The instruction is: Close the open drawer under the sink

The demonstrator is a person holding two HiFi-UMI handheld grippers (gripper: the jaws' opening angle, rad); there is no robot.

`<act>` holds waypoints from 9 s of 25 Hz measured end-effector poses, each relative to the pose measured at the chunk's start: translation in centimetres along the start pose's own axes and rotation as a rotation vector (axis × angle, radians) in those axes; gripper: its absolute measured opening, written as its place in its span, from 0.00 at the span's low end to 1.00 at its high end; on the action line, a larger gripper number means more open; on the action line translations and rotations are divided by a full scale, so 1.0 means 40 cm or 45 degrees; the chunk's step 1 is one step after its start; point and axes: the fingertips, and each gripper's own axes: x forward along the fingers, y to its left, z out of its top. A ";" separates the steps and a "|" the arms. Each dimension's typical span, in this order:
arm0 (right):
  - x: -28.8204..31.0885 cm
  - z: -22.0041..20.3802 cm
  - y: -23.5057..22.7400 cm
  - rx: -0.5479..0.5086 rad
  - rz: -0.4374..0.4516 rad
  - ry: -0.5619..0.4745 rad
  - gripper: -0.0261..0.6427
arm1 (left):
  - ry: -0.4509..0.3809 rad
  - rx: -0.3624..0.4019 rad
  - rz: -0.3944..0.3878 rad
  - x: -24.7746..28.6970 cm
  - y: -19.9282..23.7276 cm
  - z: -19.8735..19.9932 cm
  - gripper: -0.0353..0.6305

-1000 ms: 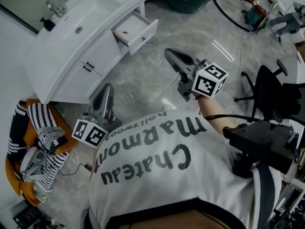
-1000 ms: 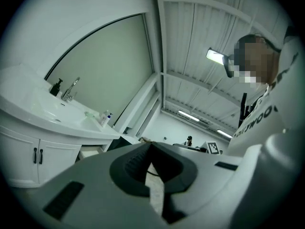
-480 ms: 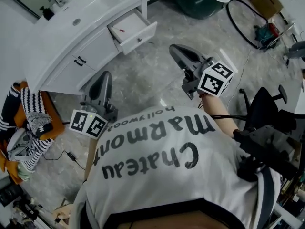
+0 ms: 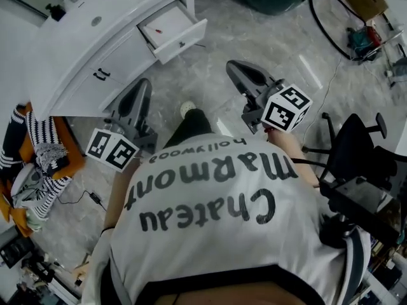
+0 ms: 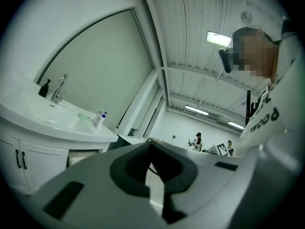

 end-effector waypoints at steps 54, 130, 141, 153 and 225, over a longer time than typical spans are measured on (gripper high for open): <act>0.498 0.009 -0.555 0.295 0.202 0.314 0.06 | 0.332 0.080 0.350 0.490 0.411 -0.303 0.07; 0.571 -0.088 -0.918 0.499 0.173 0.505 0.06 | 0.924 -0.093 0.888 0.706 0.837 -0.857 0.21; 0.576 -0.089 -0.931 0.511 0.161 0.502 0.06 | 0.853 -0.197 0.931 0.712 0.865 -0.844 0.21; 0.588 -0.100 -0.950 0.519 0.151 0.506 0.06 | 0.812 -0.242 0.947 0.731 0.903 -0.833 0.22; 0.604 -0.126 -0.992 0.619 0.136 0.523 0.06 | 0.488 -0.403 1.175 0.810 1.130 -0.655 0.22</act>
